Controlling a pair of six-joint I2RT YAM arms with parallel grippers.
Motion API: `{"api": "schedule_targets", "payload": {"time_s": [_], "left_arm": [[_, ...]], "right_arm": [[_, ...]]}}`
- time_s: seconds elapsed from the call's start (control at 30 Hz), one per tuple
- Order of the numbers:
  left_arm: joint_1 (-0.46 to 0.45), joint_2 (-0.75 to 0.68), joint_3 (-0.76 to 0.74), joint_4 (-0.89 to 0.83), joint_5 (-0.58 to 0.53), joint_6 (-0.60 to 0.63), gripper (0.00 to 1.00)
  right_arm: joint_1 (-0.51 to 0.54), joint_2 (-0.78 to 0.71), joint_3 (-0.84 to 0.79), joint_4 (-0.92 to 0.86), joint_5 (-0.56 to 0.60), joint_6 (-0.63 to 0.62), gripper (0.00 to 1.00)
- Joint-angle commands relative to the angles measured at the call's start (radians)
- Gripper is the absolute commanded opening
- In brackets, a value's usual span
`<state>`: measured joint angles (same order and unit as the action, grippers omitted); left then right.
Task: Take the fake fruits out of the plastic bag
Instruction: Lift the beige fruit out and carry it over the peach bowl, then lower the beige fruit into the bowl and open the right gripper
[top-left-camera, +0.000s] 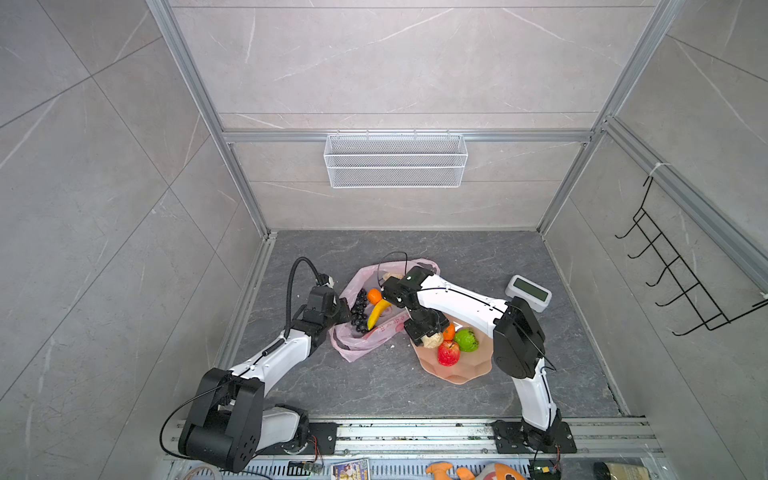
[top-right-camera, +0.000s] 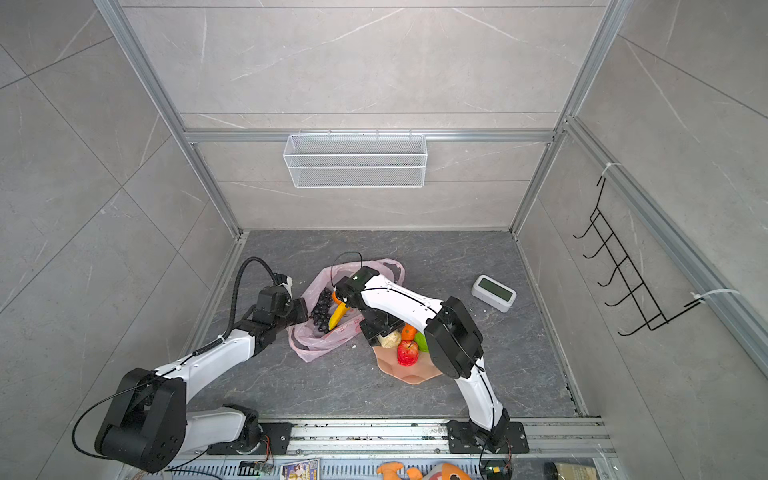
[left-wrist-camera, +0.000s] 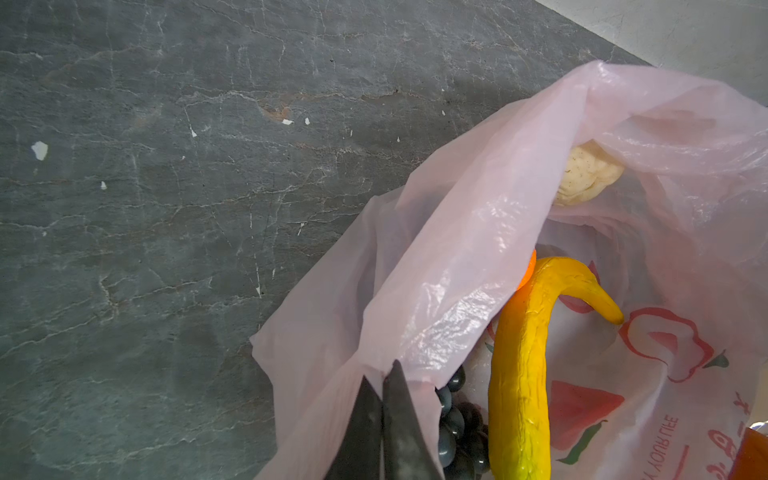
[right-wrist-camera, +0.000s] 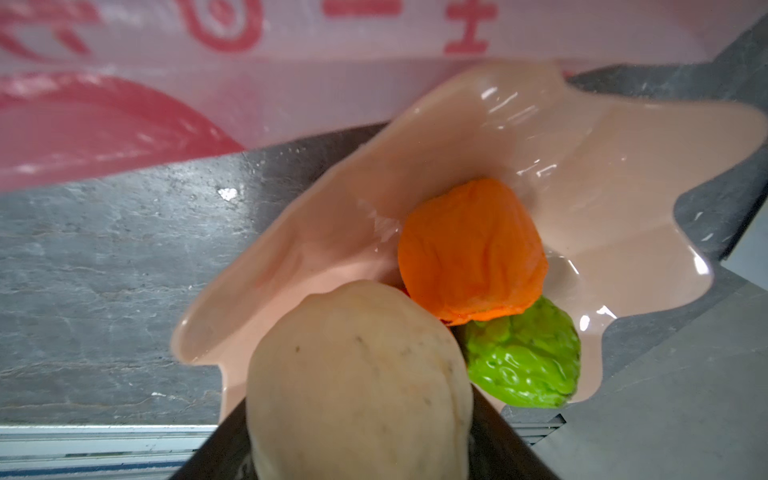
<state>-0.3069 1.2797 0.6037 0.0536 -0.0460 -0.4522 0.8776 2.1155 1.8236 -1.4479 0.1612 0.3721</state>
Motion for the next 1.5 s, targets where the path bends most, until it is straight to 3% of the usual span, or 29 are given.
{"api": "schedule_targets", "payload": {"time_s": [0.0,0.37,0.9,1.3,1.47], "left_arm": [[0.006,-0.017,0.026,0.018,0.004,0.029,0.0],[0.006,-0.017,0.027,0.017,0.004,0.03,0.0],[0.006,-0.017,0.027,0.015,0.002,0.033,0.0],[0.006,-0.01,0.032,0.017,0.017,0.032,0.0],[0.006,-0.012,0.031,0.017,0.016,0.031,0.0]], "right_arm": [[0.01,0.023,0.02,-0.037,0.033,-0.009,0.69],[0.014,0.017,-0.025,-0.024,0.052,-0.007,0.76],[0.021,-0.009,-0.02,-0.034,0.047,-0.003,0.77],[0.025,-0.108,0.141,-0.039,0.112,0.071,0.75],[0.026,-0.12,0.182,0.117,0.129,-0.068,0.73]]}}
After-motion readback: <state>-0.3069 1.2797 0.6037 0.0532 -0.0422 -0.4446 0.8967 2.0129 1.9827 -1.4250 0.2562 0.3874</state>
